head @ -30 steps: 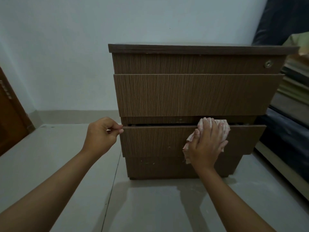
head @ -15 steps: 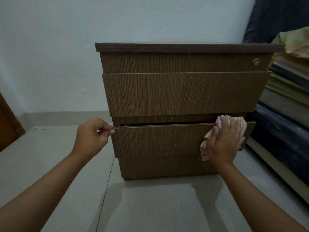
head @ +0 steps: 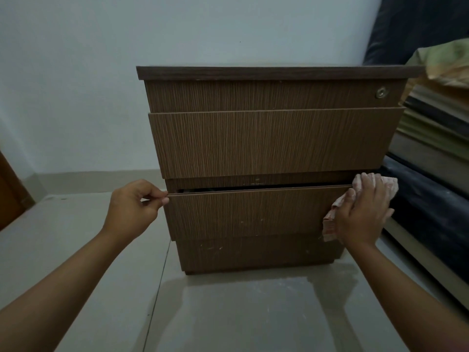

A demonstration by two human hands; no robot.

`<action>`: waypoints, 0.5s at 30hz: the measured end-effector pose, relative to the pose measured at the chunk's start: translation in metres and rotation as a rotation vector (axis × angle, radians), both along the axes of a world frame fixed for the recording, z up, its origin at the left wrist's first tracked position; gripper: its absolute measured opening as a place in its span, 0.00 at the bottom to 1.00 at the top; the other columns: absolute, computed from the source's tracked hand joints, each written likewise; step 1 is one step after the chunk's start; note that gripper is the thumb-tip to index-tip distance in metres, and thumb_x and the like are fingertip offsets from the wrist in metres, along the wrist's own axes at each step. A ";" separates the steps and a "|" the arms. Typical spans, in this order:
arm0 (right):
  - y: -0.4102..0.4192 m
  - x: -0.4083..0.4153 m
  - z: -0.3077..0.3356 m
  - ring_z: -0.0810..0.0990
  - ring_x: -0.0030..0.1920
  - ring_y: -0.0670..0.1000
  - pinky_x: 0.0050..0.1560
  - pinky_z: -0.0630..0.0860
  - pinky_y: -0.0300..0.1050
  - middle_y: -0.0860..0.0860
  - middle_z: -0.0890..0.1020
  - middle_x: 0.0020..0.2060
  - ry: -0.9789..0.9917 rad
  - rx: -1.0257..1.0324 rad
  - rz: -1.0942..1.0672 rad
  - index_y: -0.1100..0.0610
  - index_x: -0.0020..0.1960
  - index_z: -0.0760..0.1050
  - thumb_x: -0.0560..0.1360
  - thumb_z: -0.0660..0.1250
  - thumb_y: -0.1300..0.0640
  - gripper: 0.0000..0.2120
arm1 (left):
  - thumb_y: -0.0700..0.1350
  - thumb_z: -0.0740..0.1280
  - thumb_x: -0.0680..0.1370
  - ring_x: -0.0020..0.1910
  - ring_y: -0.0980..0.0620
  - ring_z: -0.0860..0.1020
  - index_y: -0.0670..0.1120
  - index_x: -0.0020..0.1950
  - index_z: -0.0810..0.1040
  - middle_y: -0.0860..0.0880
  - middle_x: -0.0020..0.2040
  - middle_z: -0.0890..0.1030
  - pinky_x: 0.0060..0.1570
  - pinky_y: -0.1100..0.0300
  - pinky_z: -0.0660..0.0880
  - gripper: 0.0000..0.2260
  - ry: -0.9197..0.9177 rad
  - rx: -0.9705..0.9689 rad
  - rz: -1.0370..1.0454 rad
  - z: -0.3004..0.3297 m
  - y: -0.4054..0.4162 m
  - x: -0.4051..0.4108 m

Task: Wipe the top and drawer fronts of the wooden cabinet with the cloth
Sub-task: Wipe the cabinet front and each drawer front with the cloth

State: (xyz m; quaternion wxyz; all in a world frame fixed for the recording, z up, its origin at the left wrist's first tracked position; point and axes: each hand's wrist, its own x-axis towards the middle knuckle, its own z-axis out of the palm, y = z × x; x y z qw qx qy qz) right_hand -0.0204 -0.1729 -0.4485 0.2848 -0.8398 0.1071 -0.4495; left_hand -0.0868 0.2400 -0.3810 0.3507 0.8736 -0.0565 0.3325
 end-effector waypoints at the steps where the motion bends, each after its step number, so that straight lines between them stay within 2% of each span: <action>1: -0.003 0.001 -0.001 0.56 0.75 0.57 0.68 0.54 0.70 0.56 0.62 0.73 -0.002 0.032 -0.001 0.56 0.71 0.62 0.78 0.51 0.51 0.23 | 0.35 0.74 0.68 0.40 0.56 0.78 0.41 0.39 0.81 0.46 0.38 0.81 0.40 0.78 0.72 0.04 0.002 -0.008 0.002 0.000 0.000 0.000; 6: -0.001 0.010 -0.007 0.42 0.77 0.56 0.73 0.50 0.66 0.56 0.43 0.78 -0.027 0.258 0.061 0.53 0.78 0.47 0.81 0.49 0.49 0.27 | 0.35 0.73 0.68 0.41 0.56 0.78 0.40 0.39 0.81 0.45 0.39 0.81 0.40 0.78 0.72 0.03 0.000 -0.022 0.005 0.000 -0.002 -0.001; 8: 0.008 0.012 -0.008 0.40 0.77 0.56 0.74 0.47 0.63 0.56 0.40 0.77 -0.041 0.341 0.050 0.53 0.78 0.43 0.81 0.48 0.48 0.29 | 0.34 0.73 0.68 0.40 0.58 0.79 0.40 0.40 0.81 0.45 0.39 0.81 0.40 0.79 0.71 0.03 0.004 -0.034 0.004 0.000 -0.002 -0.001; 11: 0.022 0.014 -0.014 0.39 0.77 0.54 0.75 0.46 0.61 0.55 0.40 0.77 -0.033 0.449 0.018 0.54 0.77 0.38 0.80 0.46 0.45 0.31 | 0.34 0.73 0.68 0.42 0.66 0.77 0.39 0.40 0.81 0.46 0.38 0.81 0.40 0.80 0.70 0.03 0.007 -0.025 0.004 0.001 -0.003 -0.002; 15: 0.038 0.013 -0.035 0.38 0.77 0.56 0.75 0.45 0.60 0.56 0.37 0.77 0.029 0.630 0.013 0.53 0.77 0.36 0.79 0.42 0.40 0.32 | 0.34 0.73 0.69 0.41 0.69 0.76 0.40 0.40 0.81 0.45 0.38 0.81 0.39 0.81 0.69 0.03 0.006 -0.017 0.003 0.001 -0.005 -0.003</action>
